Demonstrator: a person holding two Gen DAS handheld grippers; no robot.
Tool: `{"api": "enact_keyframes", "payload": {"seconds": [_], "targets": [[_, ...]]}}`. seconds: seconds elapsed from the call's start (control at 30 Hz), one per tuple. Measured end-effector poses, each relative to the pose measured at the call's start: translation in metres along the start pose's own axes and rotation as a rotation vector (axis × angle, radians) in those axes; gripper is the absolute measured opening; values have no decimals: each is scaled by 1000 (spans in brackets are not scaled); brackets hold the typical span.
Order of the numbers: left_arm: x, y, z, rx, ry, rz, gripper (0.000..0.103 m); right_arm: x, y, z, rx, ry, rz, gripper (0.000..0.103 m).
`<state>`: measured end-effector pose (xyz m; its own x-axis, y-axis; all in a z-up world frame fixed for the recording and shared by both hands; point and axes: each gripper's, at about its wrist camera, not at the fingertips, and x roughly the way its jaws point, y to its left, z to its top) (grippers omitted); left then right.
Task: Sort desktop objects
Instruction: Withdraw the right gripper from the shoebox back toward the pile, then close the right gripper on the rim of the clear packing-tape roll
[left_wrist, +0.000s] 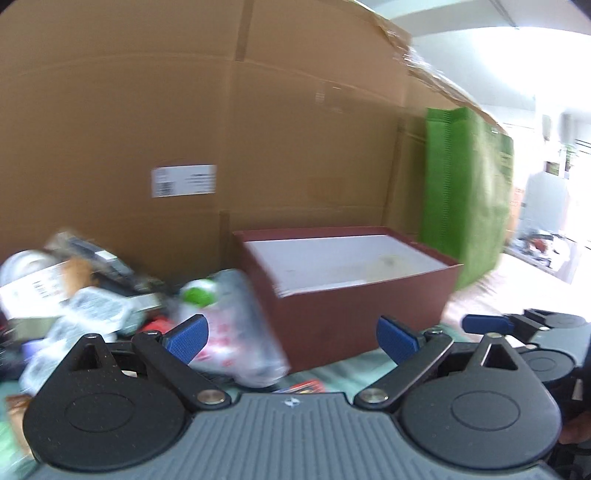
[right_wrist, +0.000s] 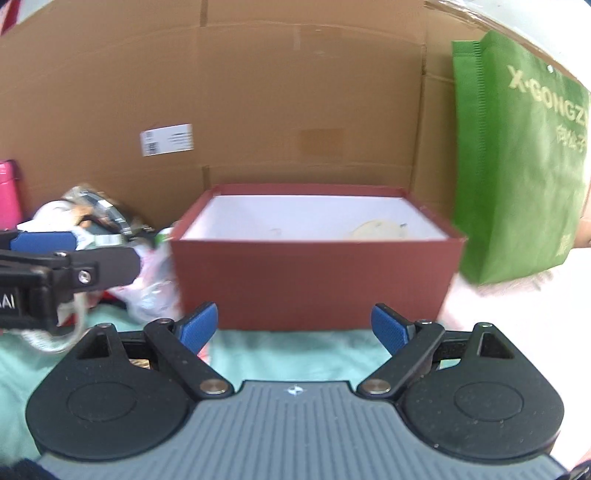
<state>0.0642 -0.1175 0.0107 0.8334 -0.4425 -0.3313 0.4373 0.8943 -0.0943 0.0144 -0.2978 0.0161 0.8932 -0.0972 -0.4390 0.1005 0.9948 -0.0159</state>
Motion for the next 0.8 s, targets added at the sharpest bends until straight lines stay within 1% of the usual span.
{"api": "enact_keyframes", "payload": {"seconds": [0.13, 0.23, 0.33, 0.47, 0.53, 0.7, 0.8], "targets": [[-24, 32, -17, -65, -13, 143, 100, -3, 27, -17, 11, -16, 80, 88], [-34, 56, -27, -120, -7, 235, 100, 1, 46, -23, 2, -4, 139, 88], [-37, 73, -34, -140, 0, 300, 100, 10, 62, -27, -5, 14, 174, 88], [-35, 90, -42, -162, 44, 317, 100, 20, 80, -31, -20, 26, 213, 88], [-34, 94, -44, -165, 58, 328, 100, 25, 88, -30, -30, 24, 218, 88], [-33, 93, -47, -114, 51, 329, 99, 36, 99, -28, -37, 23, 218, 88], [-29, 90, -47, -89, 59, 313, 99, 42, 104, -28, -36, 21, 221, 88]]}}
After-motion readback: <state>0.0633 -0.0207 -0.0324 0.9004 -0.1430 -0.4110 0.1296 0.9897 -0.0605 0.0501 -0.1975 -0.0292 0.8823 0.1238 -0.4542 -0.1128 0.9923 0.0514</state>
